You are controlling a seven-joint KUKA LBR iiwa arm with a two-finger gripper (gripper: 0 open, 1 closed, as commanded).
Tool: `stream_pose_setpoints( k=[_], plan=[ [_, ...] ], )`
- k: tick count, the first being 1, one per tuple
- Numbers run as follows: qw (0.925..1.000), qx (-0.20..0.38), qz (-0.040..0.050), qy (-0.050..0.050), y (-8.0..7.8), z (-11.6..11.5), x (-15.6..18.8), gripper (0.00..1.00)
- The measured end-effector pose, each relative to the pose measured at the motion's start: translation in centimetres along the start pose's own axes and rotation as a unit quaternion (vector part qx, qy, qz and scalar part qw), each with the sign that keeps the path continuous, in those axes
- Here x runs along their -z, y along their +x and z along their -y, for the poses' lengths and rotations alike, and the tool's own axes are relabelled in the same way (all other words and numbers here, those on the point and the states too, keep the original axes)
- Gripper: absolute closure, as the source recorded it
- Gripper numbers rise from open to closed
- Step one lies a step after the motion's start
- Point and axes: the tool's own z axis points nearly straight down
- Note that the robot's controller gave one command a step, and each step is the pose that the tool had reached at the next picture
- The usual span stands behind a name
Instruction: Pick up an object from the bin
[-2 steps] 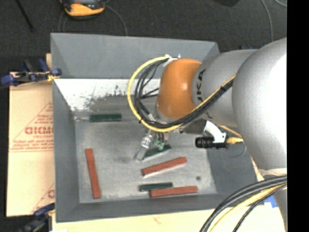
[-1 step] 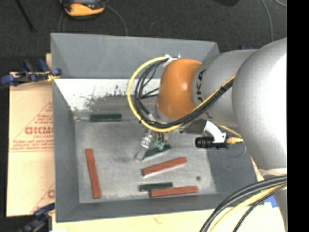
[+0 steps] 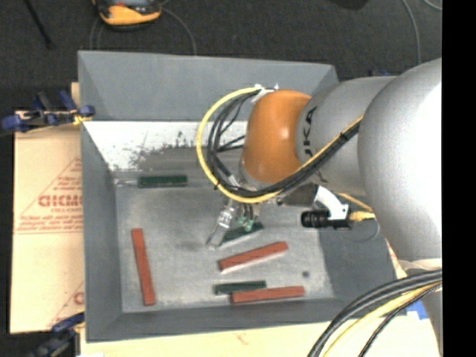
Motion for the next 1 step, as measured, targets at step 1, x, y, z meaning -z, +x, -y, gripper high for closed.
stream_pose_setpoints(
  k=[1],
  plan=[
    [0.9973, 0.073, -0.0001, 0.000, 2.67, -0.82, -5.48, 1.00]
  ],
)
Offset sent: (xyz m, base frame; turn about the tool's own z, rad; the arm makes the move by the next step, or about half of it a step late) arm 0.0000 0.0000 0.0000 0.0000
